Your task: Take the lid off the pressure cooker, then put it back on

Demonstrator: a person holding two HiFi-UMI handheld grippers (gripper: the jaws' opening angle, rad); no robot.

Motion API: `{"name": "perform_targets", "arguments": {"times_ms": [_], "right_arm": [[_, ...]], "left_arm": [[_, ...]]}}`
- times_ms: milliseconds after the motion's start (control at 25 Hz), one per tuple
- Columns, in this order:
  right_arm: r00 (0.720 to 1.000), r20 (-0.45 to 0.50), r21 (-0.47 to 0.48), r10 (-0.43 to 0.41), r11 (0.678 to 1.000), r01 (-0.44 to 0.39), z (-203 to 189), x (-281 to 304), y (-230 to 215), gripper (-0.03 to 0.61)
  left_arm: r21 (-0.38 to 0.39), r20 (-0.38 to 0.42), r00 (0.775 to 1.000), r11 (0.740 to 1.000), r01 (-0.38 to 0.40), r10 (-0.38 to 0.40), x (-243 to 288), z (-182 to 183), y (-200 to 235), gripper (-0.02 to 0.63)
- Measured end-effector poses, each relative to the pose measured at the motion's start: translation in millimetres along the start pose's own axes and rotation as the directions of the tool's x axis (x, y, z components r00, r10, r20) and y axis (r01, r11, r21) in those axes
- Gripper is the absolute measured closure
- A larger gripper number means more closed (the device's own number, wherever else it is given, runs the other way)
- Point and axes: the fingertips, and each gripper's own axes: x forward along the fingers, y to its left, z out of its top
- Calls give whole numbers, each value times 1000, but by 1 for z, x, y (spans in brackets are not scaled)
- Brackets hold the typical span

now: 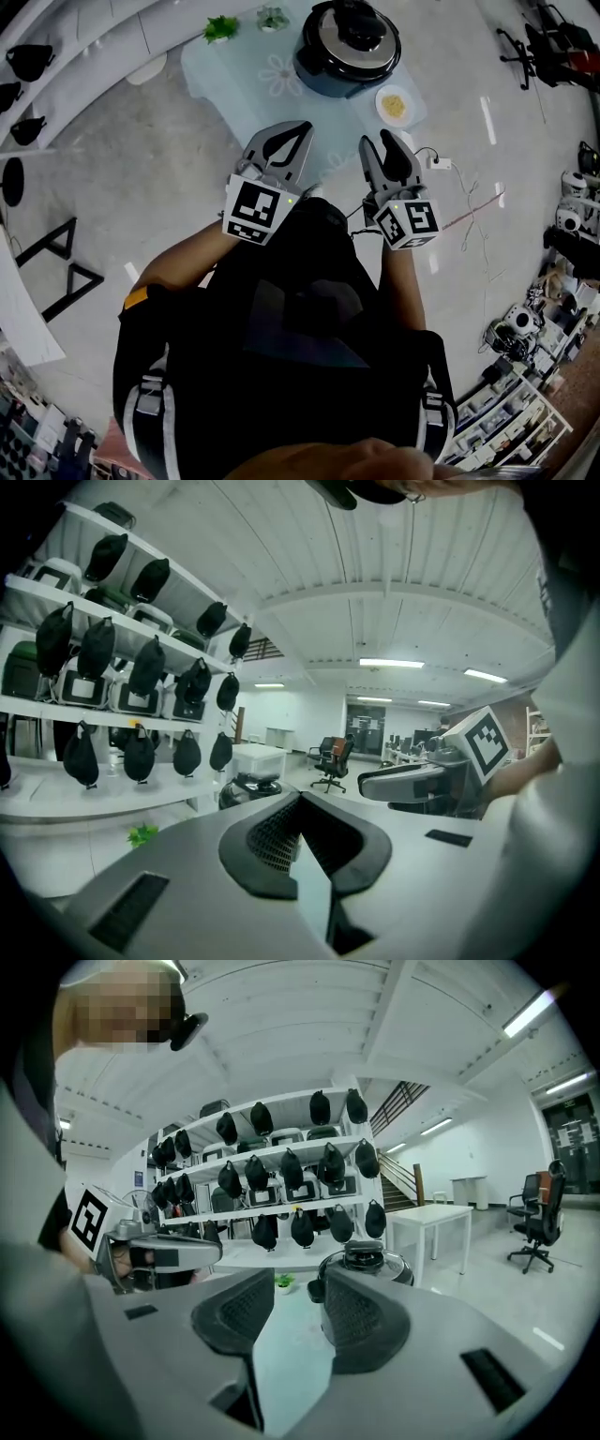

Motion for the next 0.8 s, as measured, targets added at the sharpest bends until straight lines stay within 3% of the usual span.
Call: {"name": "perform_targets", "arguments": {"times_ms": [440,600,800], "right_arm": [[984,-35,-129,175,976,-178,21,51,-52,339],[963,-58,-165,263,949,-269,28,81,-83,324],[920,-92,-216,382,894,-393,40,114,-116,304]], "left_arm": [[-33,-4,987,986,-162,162,36,9,27,606],[-57,-26,973,972,-229,228,68,8,34,606],[-68,-50,949,947,-315,312,105,15,38,606]]}}
